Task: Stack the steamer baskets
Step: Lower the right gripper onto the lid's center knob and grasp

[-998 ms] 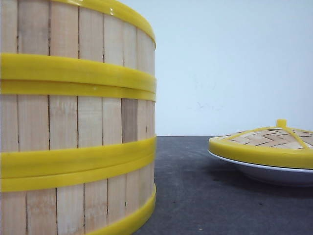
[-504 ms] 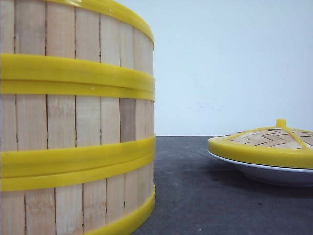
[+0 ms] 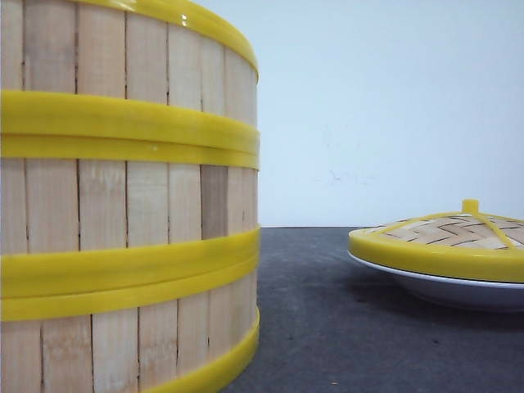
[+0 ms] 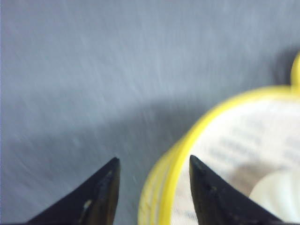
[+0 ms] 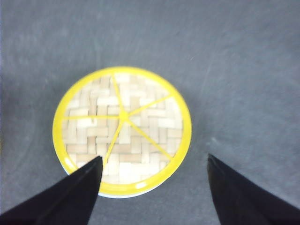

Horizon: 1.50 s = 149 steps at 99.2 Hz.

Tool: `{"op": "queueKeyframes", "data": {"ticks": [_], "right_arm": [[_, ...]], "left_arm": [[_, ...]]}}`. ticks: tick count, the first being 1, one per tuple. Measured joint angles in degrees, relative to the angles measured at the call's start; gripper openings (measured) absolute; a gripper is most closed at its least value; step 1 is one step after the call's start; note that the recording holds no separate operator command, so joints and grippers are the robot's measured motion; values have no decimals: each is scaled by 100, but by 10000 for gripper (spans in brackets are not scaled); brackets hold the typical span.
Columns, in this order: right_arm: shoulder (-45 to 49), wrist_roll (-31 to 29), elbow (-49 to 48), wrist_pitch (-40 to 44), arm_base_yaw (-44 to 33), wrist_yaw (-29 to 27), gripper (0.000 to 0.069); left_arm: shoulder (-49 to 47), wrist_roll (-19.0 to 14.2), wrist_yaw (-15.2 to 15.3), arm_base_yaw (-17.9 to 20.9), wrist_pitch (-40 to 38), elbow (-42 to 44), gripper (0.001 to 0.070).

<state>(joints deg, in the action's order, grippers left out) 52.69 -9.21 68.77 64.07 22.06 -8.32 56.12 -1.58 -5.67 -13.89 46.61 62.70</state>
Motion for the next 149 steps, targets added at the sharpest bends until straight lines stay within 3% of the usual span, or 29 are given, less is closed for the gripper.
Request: {"op": "queueKeyframes", "data": {"ticks": [15, 25, 46, 86, 108, 139, 149], "right_arm": [[387, 22, -546, -483, 0, 280, 434], [647, 42, -811, -863, -50, 439, 434], [1279, 151, -1209, -1604, -426, 1161, 434], [2269, 457, -1272, -2579, -706, 1294, 390], [2551, 476, -1272, -2625, -710, 1300, 329], [2824, 490, -1272, -2743, -710, 1314, 319], [2826, 490, -1272, -2756, -706, 1327, 256]], "left_arm": [[-256, 28, 708, 35, 2, 28, 276], [-280, 50, 984, 151, 81, 28, 276], [-284, 52, 1001, 516, 315, 28, 276], [-284, 52, 1003, 638, 391, 28, 276], [-284, 52, 1003, 638, 393, 28, 276], [-284, 52, 1003, 638, 387, 28, 276], [-284, 52, 1003, 638, 385, 28, 276]]}}
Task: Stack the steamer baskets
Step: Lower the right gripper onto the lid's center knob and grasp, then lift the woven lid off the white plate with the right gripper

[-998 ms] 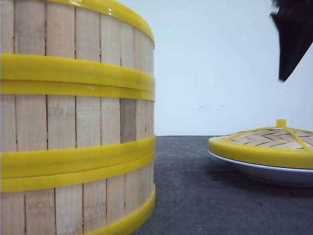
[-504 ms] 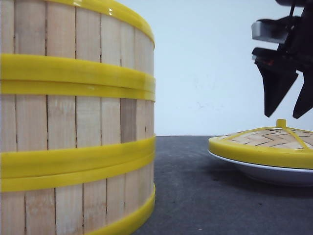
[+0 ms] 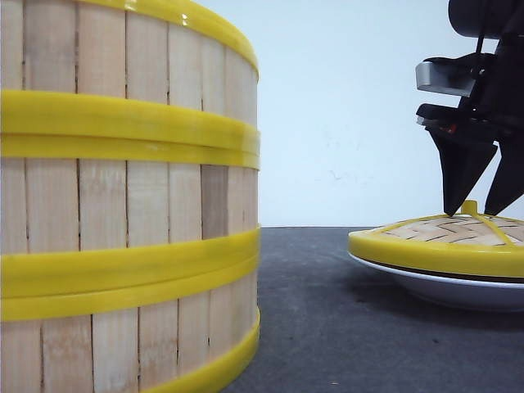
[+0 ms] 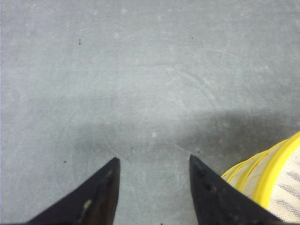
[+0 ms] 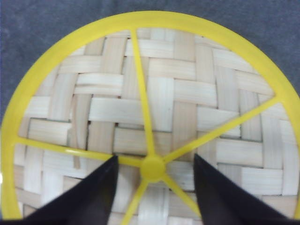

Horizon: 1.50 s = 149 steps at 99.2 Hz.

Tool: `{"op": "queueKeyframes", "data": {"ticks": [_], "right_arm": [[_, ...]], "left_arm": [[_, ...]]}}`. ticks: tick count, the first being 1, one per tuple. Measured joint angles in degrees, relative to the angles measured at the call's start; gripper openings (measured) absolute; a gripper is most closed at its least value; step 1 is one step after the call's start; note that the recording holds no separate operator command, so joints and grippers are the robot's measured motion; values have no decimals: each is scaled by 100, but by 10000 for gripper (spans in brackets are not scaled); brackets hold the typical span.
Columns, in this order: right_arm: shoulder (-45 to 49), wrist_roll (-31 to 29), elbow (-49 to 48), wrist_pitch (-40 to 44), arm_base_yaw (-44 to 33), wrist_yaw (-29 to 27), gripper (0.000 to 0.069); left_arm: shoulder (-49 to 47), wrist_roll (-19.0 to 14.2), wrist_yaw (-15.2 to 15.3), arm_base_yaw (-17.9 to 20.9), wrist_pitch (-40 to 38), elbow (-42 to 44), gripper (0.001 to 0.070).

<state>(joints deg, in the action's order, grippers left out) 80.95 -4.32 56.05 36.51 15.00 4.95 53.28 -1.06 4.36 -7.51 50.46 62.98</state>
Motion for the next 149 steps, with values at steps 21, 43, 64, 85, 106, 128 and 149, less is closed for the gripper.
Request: {"op": "queueKeyframes", "data": {"ticks": [21, 43, 64, 85, 106, 128, 149], "right_arm": [[-2, 4, 4, -13, 4, -22, 98], [-4, 4, 20, -68, 4, -39, 55], [-289, 74, 485, 398, 142, -42, 54], [-518, 195, 1845, 990, 516, -44, 54], [-516, 271, 2951, 1250, 1298, 487, 53], [-254, 289, 3834, 1530, 2400, 855, 53], [378, 409, 4531, 1860, 3355, 850, 53]], "left_arm": [[0, 0, 2, 0, 0, 0, 276], [0, 0, 2, 0, -2, 0, 276], [0, 0, 2, 0, -9, 0, 276], [0, 0, 2, 0, -15, 0, 276], [0, 0, 0, 0, -15, 0, 276], [0, 0, 0, 0, -15, 0, 276], [0, 0, 0, 0, -13, 0, 276]]}}
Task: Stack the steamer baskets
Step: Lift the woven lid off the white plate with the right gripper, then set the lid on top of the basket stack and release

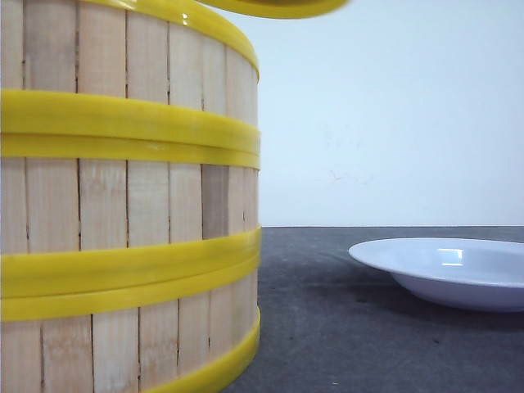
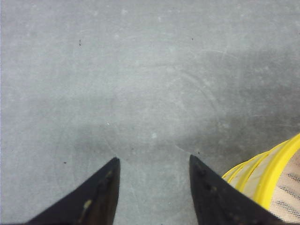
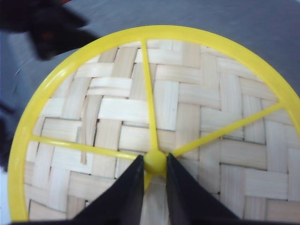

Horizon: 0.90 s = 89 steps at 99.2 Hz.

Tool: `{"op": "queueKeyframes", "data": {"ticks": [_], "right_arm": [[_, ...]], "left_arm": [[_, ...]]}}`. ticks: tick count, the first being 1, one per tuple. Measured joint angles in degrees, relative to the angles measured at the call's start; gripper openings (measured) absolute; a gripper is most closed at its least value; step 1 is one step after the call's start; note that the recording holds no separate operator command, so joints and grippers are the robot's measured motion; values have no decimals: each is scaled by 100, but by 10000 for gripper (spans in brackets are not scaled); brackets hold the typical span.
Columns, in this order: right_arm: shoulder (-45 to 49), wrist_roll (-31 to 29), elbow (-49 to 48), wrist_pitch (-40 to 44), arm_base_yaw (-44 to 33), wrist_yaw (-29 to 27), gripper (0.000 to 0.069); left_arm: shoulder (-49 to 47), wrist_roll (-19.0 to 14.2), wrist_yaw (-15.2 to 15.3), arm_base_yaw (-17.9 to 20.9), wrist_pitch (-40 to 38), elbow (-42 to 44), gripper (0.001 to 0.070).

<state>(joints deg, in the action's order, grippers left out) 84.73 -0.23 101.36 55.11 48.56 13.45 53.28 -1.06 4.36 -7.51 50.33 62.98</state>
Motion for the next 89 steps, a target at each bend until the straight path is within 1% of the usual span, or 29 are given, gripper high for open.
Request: {"op": "queueKeyframes", "data": {"ticks": [17, 35, 89], "right_arm": [[374, 68, 116, 52, 511, 4, 53], [678, 164, 116, 74, 745, -2, 53], [1204, 326, 116, -31, 920, -24, 53]], "left_arm": [[0, 0, 0, 0, 0, 0, 276], [0, 0, 2, 0, 0, 0, 276], [0, 0, 0, 2, 0, 0, 276]]}}
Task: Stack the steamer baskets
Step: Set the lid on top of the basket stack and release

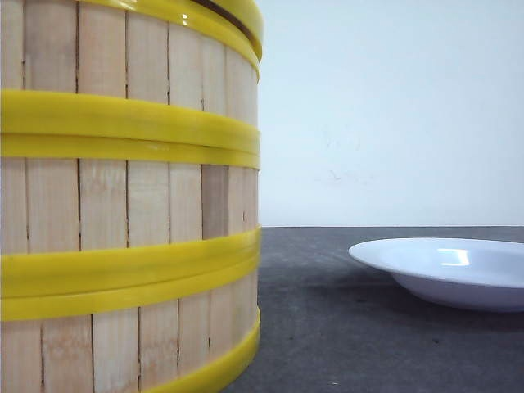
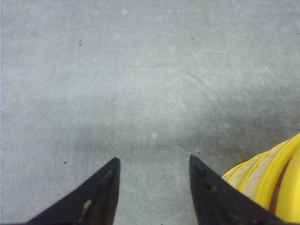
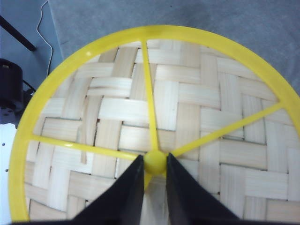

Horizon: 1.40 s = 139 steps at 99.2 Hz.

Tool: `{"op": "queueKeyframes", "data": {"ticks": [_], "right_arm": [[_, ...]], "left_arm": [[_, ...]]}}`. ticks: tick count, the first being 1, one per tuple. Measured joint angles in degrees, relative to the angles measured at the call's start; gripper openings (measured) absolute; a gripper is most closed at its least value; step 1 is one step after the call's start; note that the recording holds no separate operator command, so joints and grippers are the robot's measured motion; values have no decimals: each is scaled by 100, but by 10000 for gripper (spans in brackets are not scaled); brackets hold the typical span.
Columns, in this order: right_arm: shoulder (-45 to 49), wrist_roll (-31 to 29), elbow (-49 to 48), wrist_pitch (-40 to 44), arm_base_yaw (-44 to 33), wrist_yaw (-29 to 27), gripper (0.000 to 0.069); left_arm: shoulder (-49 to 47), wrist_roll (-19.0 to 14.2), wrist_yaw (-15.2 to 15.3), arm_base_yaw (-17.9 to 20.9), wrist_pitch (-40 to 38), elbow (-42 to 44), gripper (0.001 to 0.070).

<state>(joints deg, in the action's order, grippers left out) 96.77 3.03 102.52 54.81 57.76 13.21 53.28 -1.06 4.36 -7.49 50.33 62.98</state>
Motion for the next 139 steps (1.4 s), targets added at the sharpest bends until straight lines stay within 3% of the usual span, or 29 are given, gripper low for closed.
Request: {"op": "queueKeyframes", "data": {"ticks": [139], "right_arm": [[232, 164, 42, 2, 120, -245, 53]], "left_arm": [[0, 0, 0, 9, 13, 0, 276]]}}
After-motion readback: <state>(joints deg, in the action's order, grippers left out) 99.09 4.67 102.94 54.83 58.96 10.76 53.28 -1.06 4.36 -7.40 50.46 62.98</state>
